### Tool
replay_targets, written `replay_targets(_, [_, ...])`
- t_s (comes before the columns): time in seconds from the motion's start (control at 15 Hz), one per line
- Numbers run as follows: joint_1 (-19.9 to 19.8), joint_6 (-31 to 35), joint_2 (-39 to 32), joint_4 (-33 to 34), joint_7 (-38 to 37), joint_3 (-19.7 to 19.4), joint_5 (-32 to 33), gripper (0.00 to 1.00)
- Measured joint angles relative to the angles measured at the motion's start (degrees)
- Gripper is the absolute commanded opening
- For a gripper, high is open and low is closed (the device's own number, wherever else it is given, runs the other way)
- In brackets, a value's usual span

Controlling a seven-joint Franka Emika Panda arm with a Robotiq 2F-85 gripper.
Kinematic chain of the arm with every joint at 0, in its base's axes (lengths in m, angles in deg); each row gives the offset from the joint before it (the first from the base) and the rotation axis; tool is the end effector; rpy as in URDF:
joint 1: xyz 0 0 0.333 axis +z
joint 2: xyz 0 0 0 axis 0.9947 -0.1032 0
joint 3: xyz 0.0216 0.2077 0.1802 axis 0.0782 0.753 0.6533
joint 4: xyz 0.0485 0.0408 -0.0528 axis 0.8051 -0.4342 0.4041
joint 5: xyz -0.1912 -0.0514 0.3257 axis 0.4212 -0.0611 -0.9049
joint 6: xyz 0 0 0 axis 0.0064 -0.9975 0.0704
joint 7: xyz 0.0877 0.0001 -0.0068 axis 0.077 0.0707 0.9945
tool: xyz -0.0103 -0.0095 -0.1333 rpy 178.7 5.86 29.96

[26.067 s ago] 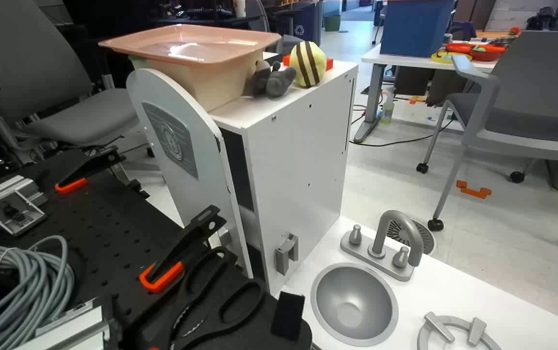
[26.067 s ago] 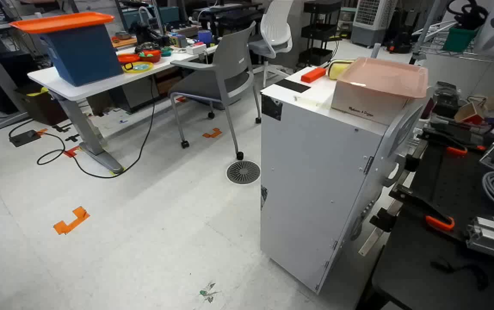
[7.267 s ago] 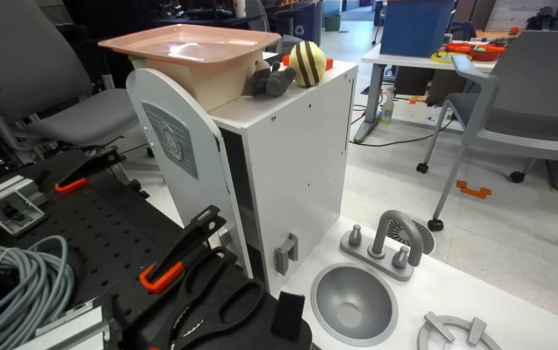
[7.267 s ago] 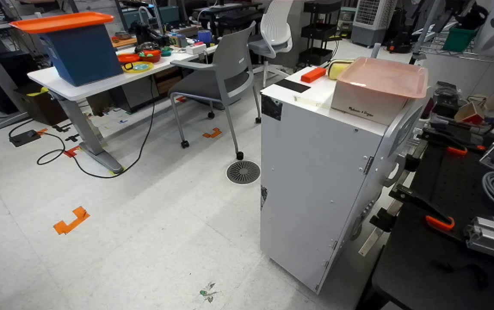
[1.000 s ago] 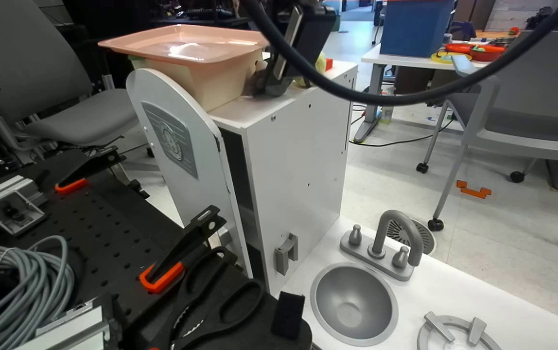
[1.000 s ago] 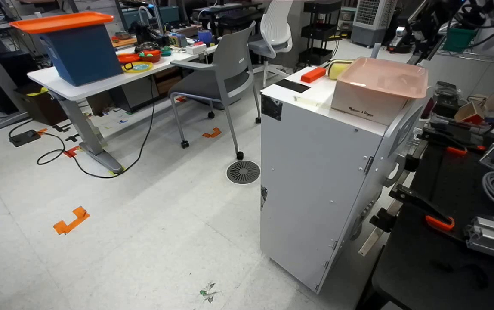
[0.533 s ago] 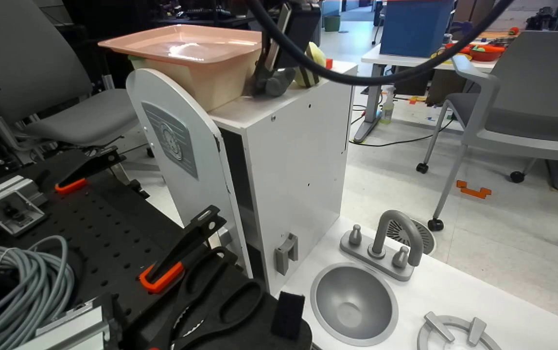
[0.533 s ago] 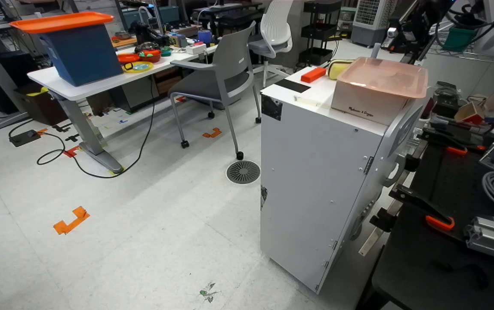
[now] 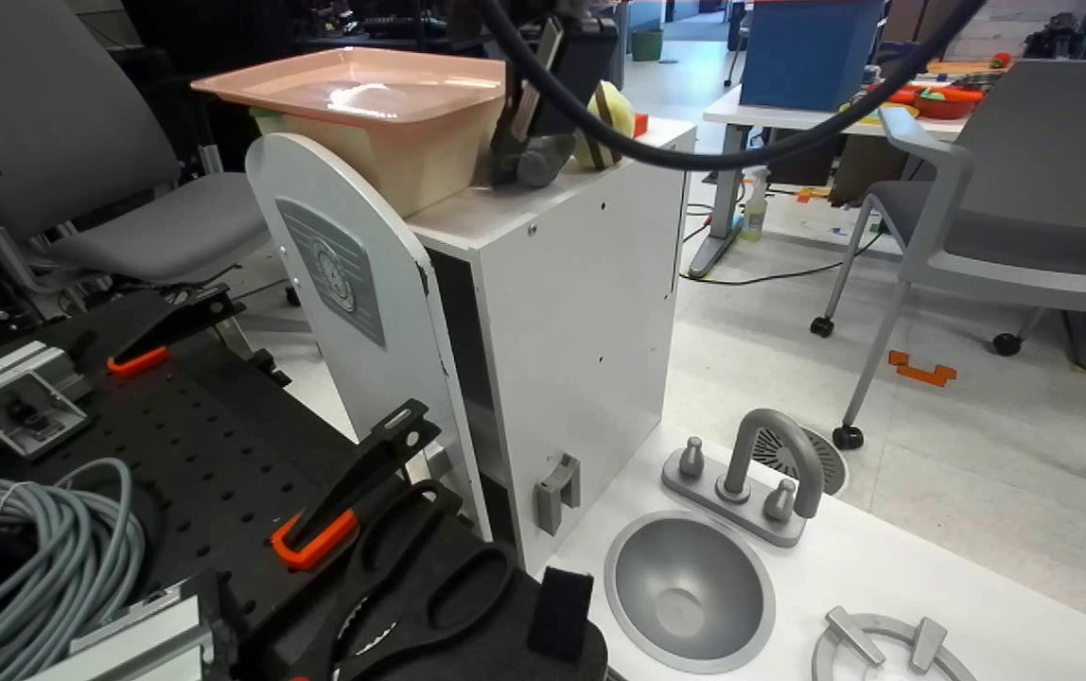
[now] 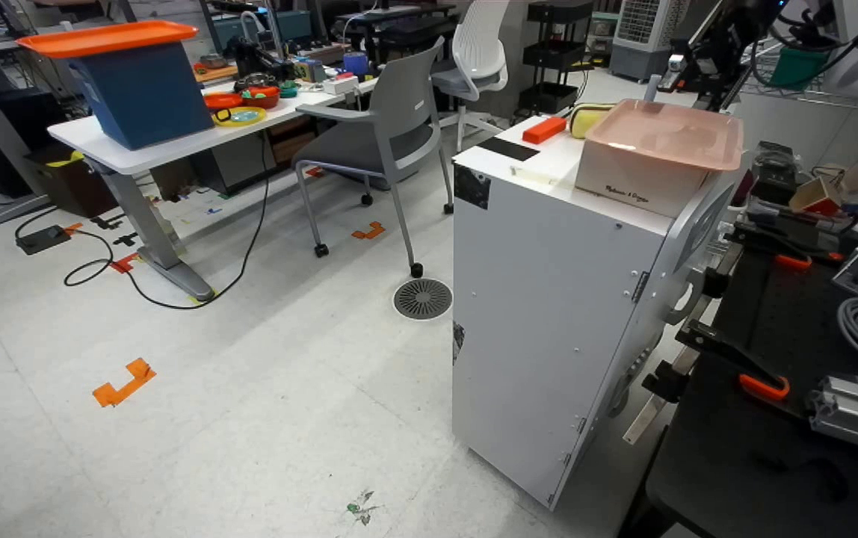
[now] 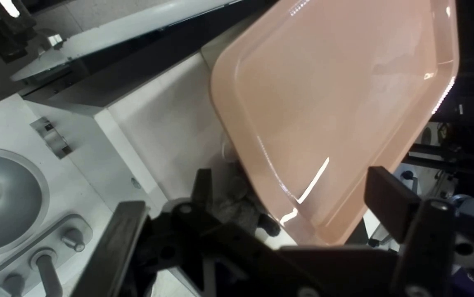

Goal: Pick up the tray

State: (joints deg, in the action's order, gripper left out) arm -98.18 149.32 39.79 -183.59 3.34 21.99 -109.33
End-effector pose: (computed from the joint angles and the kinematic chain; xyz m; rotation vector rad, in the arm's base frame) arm 0.4603 -0.1530 0.2170 -2.4152 0.4917 -0.0109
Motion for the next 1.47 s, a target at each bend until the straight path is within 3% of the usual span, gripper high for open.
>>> replay_targets(0.07, [0.0, 0.0, 0.0, 0.0, 0.0, 0.0, 0.0, 0.53])
replay_targets(0.53, [0.0, 0.0, 0.0, 0.2, -0.8, 0.0, 0.0, 0.01])
replay_targets(1.47, [0.0, 0.0, 0.1, 1.6, -1.3, 0.0, 0.0, 0.02])
